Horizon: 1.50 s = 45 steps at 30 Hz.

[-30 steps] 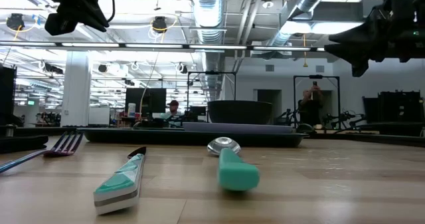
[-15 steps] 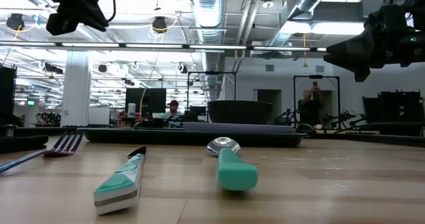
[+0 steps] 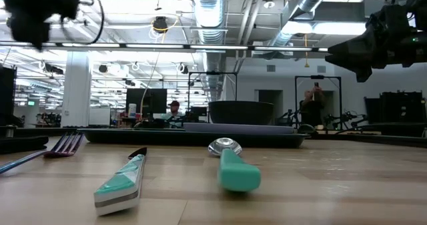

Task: Set up tray
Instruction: Put the black napkin to the left of the purple plate on the black tray

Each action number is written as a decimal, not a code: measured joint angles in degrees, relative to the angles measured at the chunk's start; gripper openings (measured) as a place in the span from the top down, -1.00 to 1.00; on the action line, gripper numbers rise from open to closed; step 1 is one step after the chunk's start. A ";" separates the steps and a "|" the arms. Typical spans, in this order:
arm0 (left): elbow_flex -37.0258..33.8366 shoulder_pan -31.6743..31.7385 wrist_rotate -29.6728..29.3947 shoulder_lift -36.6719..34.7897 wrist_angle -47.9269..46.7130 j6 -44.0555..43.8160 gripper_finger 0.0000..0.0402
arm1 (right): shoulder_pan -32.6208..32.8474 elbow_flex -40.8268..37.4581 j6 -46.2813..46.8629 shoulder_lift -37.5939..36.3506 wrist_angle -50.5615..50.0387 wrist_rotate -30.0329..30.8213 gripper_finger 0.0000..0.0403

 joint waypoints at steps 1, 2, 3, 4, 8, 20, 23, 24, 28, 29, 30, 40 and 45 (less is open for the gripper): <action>-0.17 0.00 0.15 0.21 -2.53 2.10 0.81 | 0.00 0.00 0.00 0.00 0.00 0.02 0.30; -0.76 0.00 1.03 0.23 -3.88 4.15 0.81 | 0.00 0.00 0.00 0.00 0.00 0.02 0.30; -1.72 0.00 2.44 0.15 -4.48 5.90 0.81 | 0.00 0.00 0.02 0.00 0.00 0.02 0.29; -2.90 0.00 3.83 -0.06 -4.75 7.22 0.81 | 0.00 0.00 0.02 0.00 0.00 0.02 0.29; -4.41 -0.47 7.67 0.99 -4.60 11.15 0.78 | 0.00 0.00 0.08 0.00 -0.04 0.05 0.30; -6.45 -12.23 8.68 9.95 7.75 0.67 0.41 | 0.02 0.00 0.07 0.02 -0.07 0.04 0.30; -6.45 -18.15 3.26 13.98 9.72 -2.40 0.39 | 0.02 0.00 0.07 0.02 -0.07 0.03 0.31; -6.45 -19.93 1.48 15.48 9.85 -2.86 0.39 | 0.02 0.00 0.07 0.02 -0.07 0.04 0.31; -6.45 -25.91 -1.78 22.17 12.67 -3.13 0.39 | 0.02 0.00 0.05 0.02 -0.07 0.04 0.31; -6.45 -27.16 -2.23 24.00 13.40 -2.74 0.39 | 0.02 0.00 0.07 0.02 -0.07 0.04 0.30; -6.45 -28.31 -2.89 25.94 14.07 -2.36 0.39 | 0.02 0.00 0.04 0.02 -0.07 0.02 0.30; -6.45 -30.68 -1.67 41.38 23.73 1.04 0.39 | 0.02 0.00 0.04 0.02 -0.09 0.04 0.32; -6.45 -30.98 0.09 44.72 26.89 2.24 0.39 | 0.02 0.00 0.04 0.02 -0.09 0.03 0.31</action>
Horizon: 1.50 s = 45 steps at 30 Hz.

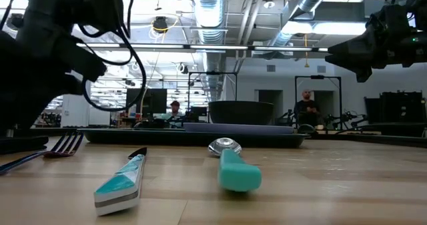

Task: Set up tray
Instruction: Put the black napkin to the left of the purple plate on the black tray

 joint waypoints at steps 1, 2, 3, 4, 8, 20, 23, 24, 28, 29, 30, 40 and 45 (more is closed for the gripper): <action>0.00 -0.22 0.50 0.33 0.24 0.49 0.39 | 0.00 0.00 0.00 0.00 0.00 -0.01 0.31; 0.00 -0.52 1.12 0.44 0.35 1.06 0.39 | 0.00 0.00 0.00 0.00 0.00 0.01 0.31; 0.00 -0.81 1.43 0.44 0.26 1.63 0.39 | 0.00 0.00 0.00 0.00 0.00 -0.01 0.31; 0.00 -1.16 1.70 0.44 0.22 2.12 0.39 | 0.00 0.00 0.00 0.00 0.00 0.00 0.31; 0.00 -2.47 4.08 0.44 0.25 5.06 0.39 | 0.00 0.00 -0.02 0.00 0.00 -0.01 0.32; -5.15 -4.10 3.17 0.37 6.44 4.12 0.39 | 0.00 0.00 -0.02 0.00 0.00 -0.01 0.32; -5.97 -4.06 2.61 0.18 7.90 3.57 0.39 | 0.00 0.00 0.00 0.00 0.00 -0.01 0.32; -6.12 -4.08 2.27 0.16 8.34 3.59 0.39 | 0.02 0.00 0.00 0.00 0.00 -0.01 0.31; -6.33 -4.16 0.63 0.16 9.18 3.49 0.42 | 0.00 0.00 -0.01 0.00 0.00 -0.01 0.31; -6.37 -4.16 0.38 0.18 9.29 3.48 0.45 | 0.02 0.00 -0.02 0.00 0.00 -0.01 0.31; -6.40 -4.15 0.25 0.19 9.38 3.53 0.49 | 0.00 0.00 -0.01 0.00 0.00 -0.01 0.32; -6.40 -4.15 -2.14 0.25 10.12 3.52 0.97 | 0.02 -0.02 -0.02 0.00 0.00 -0.01 0.30; -5.32 -4.13 -4.41 0.40 8.34 1.15 0.99 | 0.02 -0.02 -0.01 0.00 0.00 -0.01 0.30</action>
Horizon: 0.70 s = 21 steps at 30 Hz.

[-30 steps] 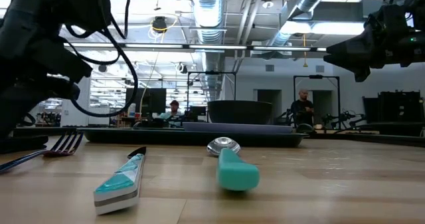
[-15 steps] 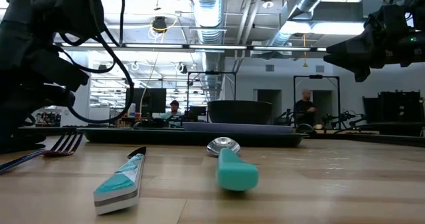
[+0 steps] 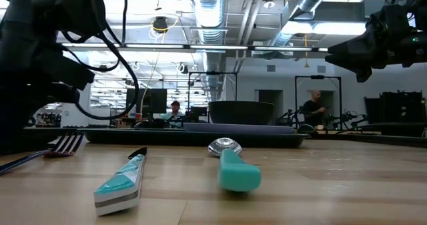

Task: Set up tray
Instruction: Put the black napkin to the left of the purple plate on the black tray

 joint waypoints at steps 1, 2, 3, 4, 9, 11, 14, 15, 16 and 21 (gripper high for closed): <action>0.32 -0.07 -1.34 0.04 -0.64 -0.37 0.99 | -0.01 0.00 -0.01 0.00 0.00 0.00 0.31; 0.82 -0.21 -2.61 0.16 -1.66 -0.79 1.00 | 0.00 0.00 -0.01 0.00 0.00 0.00 0.31; 1.48 -0.43 -3.72 0.24 -2.50 -1.19 1.00 | -0.01 0.00 0.00 0.00 0.00 0.00 0.31; 2.40 -0.65 -4.73 0.24 -3.57 -1.61 1.00 | 0.00 0.00 0.00 0.00 0.00 -0.01 0.31; 7.24 -2.03 -6.78 0.16 -8.67 -3.14 1.00 | -0.01 0.00 -0.01 0.00 0.00 0.00 0.30; 9.59 -2.82 -8.30 0.16 -11.49 -3.18 1.00 | 0.00 0.00 0.01 -0.01 0.00 0.00 0.30; 12.89 -3.67 -11.66 0.13 -16.77 -3.36 1.00 | -0.02 0.00 -0.01 -0.02 0.00 0.00 0.31; 13.90 -3.76 -12.87 0.11 -18.31 -3.46 1.00 | -0.02 0.00 0.01 -0.02 0.00 0.00 0.31; 14.87 -3.77 -14.37 0.10 -19.90 -3.48 1.00 | -0.01 0.00 0.01 -0.01 0.00 -0.02 0.32; 16.36 -1.68 -18.80 0.05 -22.66 -1.53 1.00 | -0.01 0.00 0.00 -0.01 0.00 0.00 0.31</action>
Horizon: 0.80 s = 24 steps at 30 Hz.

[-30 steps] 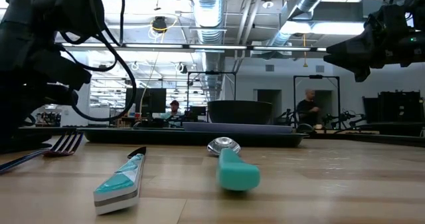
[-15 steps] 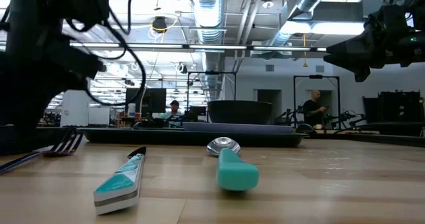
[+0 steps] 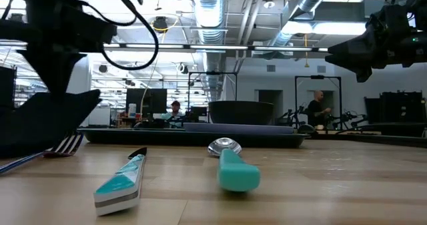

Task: Set up tray
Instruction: Put the black napkin to the left of the purple plate on the black tray

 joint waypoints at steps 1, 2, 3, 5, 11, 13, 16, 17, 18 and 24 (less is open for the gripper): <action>0.00 0.80 -0.28 0.00 -0.54 0.34 1.00 | -0.01 0.00 -0.01 0.01 0.00 -0.02 0.31; 0.02 1.61 -0.91 0.00 -1.04 0.55 1.00 | 0.00 0.00 0.00 0.01 0.02 -0.01 0.31; 0.02 2.43 -1.86 0.00 -1.59 0.87 1.00 | 0.01 0.00 -0.01 0.01 0.00 -0.02 0.31; 0.02 4.26 -3.80 0.00 -2.66 1.42 1.00 | 0.00 0.00 -0.01 0.01 0.01 0.00 0.31; 0.02 10.87 -7.40 0.00 -4.01 6.01 1.00 | 0.01 0.00 -0.01 0.01 0.00 -0.02 0.32; 0.02 13.14 -8.87 -0.02 -3.95 7.38 1.00 | 0.01 0.00 -0.01 0.01 0.00 0.00 0.32; 0.02 16.37 -10.61 -0.02 -3.25 9.68 1.00 | 0.00 0.00 -0.01 0.00 0.00 0.00 0.31; 0.02 17.39 -11.22 -0.04 -2.81 10.62 1.00 | 0.01 0.00 -0.01 0.01 0.01 -0.01 0.30; 0.02 18.40 -11.71 -0.04 -2.19 11.65 1.00 | 0.00 0.00 0.01 0.00 0.00 -0.01 0.30; 2.07 24.72 -12.78 -0.06 0.72 16.76 1.00 | 0.00 0.00 0.01 0.00 0.02 -0.02 0.31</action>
